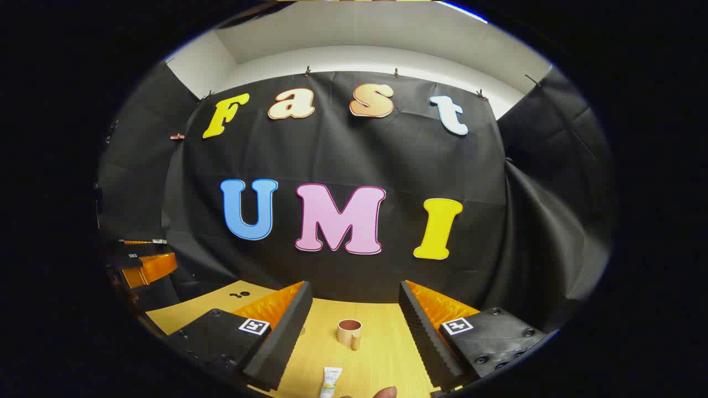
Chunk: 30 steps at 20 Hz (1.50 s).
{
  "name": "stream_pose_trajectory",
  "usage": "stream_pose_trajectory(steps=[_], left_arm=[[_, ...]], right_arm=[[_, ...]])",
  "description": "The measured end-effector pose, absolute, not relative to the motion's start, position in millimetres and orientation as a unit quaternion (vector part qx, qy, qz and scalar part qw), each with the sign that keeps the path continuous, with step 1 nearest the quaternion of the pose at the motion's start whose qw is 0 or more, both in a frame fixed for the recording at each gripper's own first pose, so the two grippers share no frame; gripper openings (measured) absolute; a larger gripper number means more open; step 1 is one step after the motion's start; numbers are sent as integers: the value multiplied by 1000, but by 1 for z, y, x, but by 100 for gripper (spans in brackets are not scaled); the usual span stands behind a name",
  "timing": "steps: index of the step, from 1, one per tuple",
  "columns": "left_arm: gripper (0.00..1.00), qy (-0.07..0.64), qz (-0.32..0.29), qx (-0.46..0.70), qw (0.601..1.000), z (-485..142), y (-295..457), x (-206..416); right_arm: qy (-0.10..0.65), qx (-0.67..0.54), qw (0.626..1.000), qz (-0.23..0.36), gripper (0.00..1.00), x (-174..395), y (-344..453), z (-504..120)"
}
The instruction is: Put the toothbrush and toothpaste on the desktop into the cup, then pick up the cup and place it on the coaster on the desktop.
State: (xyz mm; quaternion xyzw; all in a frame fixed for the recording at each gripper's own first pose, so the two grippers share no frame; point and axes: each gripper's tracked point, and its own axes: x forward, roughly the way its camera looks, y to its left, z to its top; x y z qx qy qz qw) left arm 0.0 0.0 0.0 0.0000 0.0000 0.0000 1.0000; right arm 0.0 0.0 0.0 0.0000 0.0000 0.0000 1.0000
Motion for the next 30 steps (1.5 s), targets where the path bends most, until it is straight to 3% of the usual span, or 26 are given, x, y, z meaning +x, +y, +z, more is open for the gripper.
stream_pose_trajectory(steps=[15,19,22,30], left_arm=[[96,11,-5,2,1000,-11,-6,10],[96,28,-8,4,1000,-27,-7,16],[97,45,-8,2,999,-45,-7,24],[97,95,12,-6,995,-89,3,50]], right_arm=[[44,8,999,19,97,9,9,-26],[205,32,977,59,97,23,26,-111],[337,35,940,49,97,34,22,-184],[527,57,847,46,99,38,39,-319]])
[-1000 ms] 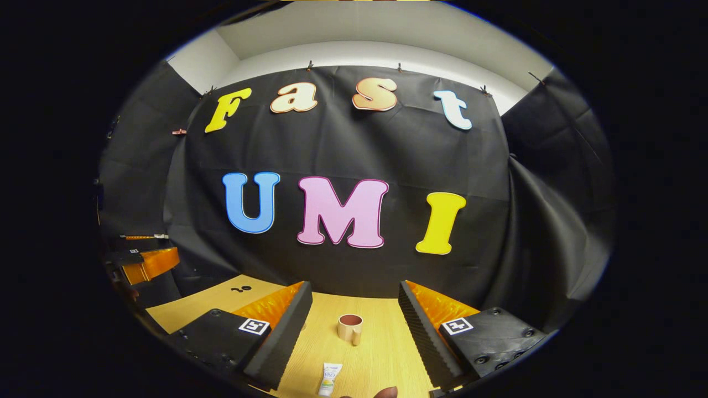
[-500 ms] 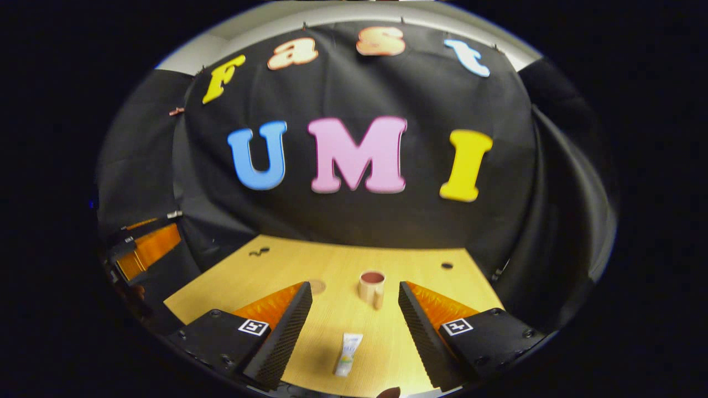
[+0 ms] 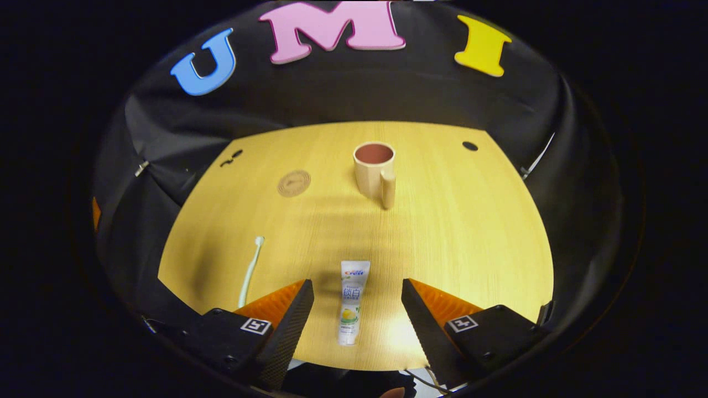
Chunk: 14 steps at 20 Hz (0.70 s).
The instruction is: Put the toothbrush and toothpaste on the desktop into the cup, then pick up the cup and place it on the coaster on the desktop.
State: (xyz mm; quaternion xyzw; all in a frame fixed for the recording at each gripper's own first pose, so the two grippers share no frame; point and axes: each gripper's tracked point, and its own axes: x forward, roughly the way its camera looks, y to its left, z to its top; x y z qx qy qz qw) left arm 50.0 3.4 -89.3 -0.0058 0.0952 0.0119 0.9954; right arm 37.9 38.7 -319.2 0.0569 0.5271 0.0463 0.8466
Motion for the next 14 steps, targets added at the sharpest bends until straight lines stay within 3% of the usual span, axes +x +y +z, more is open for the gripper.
stream_pose_trajectory(steps=[11,14], left_arm=[[97,161,51,-12,986,-150,16,76],[97,179,49,-25,982,-165,13,81]], right_arm=[[647,17,762,34,98,26,54,-422],[659,17,752,17,86,23,53,-433]])
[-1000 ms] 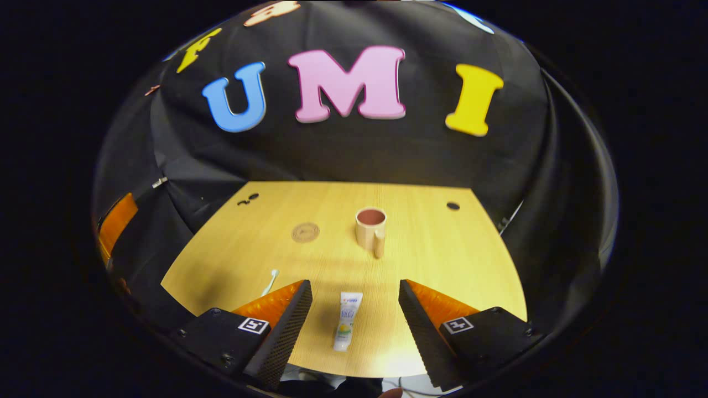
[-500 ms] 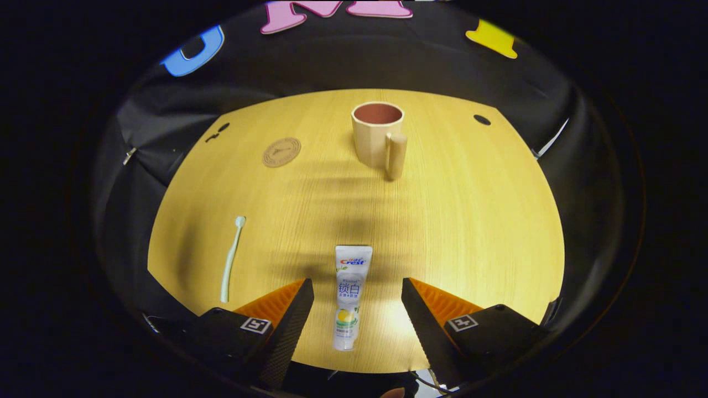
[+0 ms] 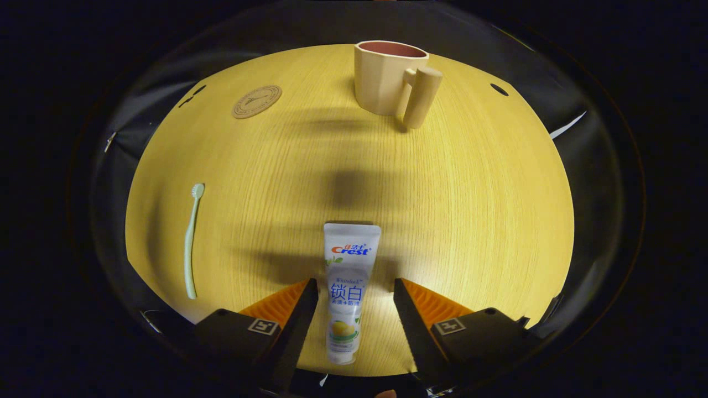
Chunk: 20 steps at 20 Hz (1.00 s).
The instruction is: Put the toothbrush and toothpaste on the desktop into the cup, then pick up the cup and place it on the coaster on the desktop.
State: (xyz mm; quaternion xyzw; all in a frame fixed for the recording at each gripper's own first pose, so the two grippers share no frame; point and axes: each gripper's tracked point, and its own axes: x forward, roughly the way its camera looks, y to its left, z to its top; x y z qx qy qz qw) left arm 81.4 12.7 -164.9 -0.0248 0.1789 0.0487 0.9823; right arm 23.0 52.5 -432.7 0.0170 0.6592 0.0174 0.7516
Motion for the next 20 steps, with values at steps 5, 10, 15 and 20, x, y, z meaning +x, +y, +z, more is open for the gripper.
stream_pose_trajectory(steps=[5,10,15,20], left_arm=[[97,207,37,-21,977,-188,0,92],[97,271,5,-16,962,-229,-24,107],[95,404,-49,6,914,-300,-44,107],[95,512,-35,-1,858,-369,-44,100]], right_arm=[[667,33,745,3,55,24,54,-438],[659,49,750,10,30,24,53,-438],[658,65,750,20,30,24,54,-437],[659,72,748,33,30,24,53,-437]])
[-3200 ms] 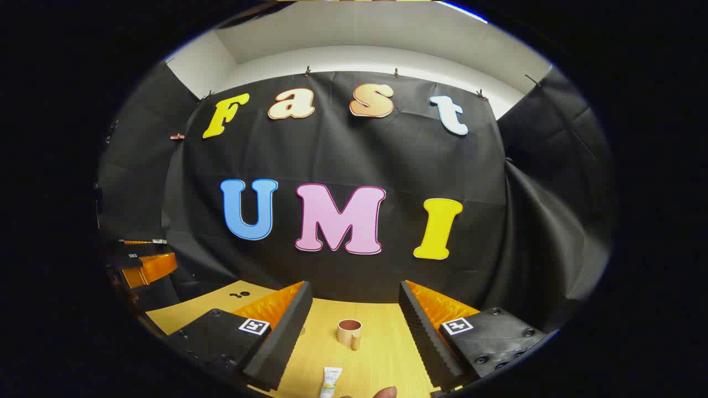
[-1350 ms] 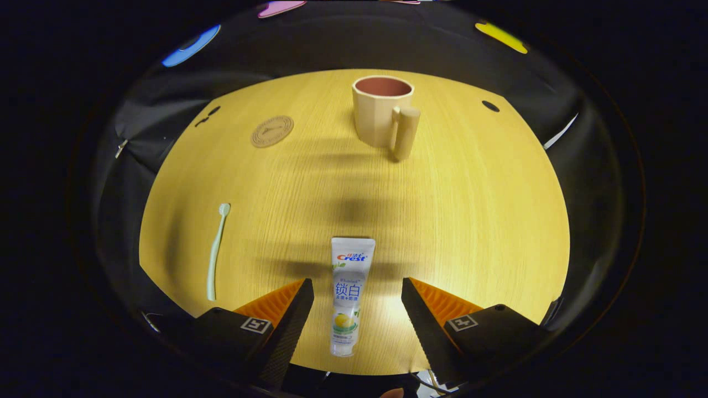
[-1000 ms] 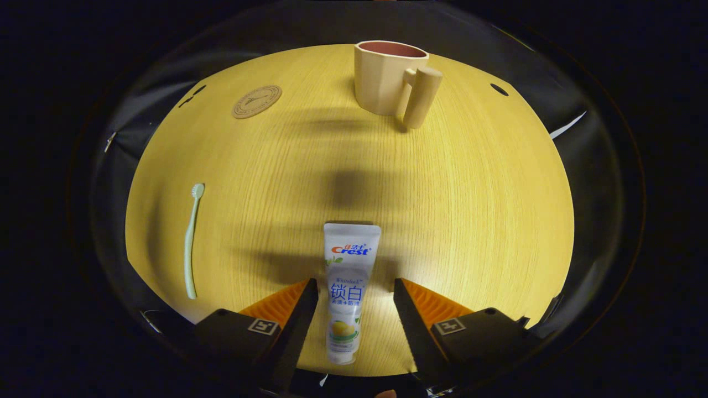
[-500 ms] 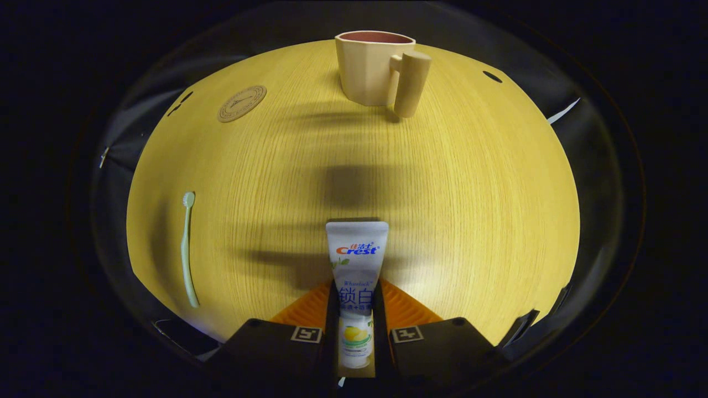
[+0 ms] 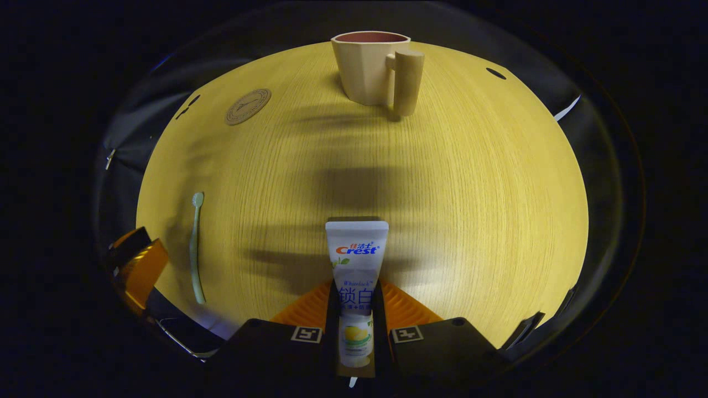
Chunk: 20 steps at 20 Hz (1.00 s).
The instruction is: Put the toothbrush and toothpaste on the desktop into the cup, then pick up the cup and place it on the coaster on the desktop.
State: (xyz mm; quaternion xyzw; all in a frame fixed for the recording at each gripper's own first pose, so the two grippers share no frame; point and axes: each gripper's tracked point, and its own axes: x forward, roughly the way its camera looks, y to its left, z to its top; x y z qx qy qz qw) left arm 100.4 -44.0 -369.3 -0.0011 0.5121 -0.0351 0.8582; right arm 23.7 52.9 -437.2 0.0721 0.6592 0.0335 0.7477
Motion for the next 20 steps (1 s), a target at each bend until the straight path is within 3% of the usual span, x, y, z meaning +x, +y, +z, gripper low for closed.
stream_pose_trajectory(steps=[7,13,14,16,18,20], left_arm=[[92,583,-14,37,811,-418,-33,96],[87,613,-18,15,789,-423,-44,99],[76,617,-11,8,787,-422,-43,100],[63,628,-2,3,778,-423,-44,99],[53,635,-6,6,772,-421,-48,97],[21,634,-24,25,772,-421,-50,97]], right_arm=[[664,91,741,49,30,24,52,-437],[666,102,737,59,30,24,52,-436],[667,105,735,59,31,24,53,-436],[667,110,735,60,27,25,53,-436],[665,109,736,65,30,25,53,-436],[664,107,737,68,27,25,53,-437]])
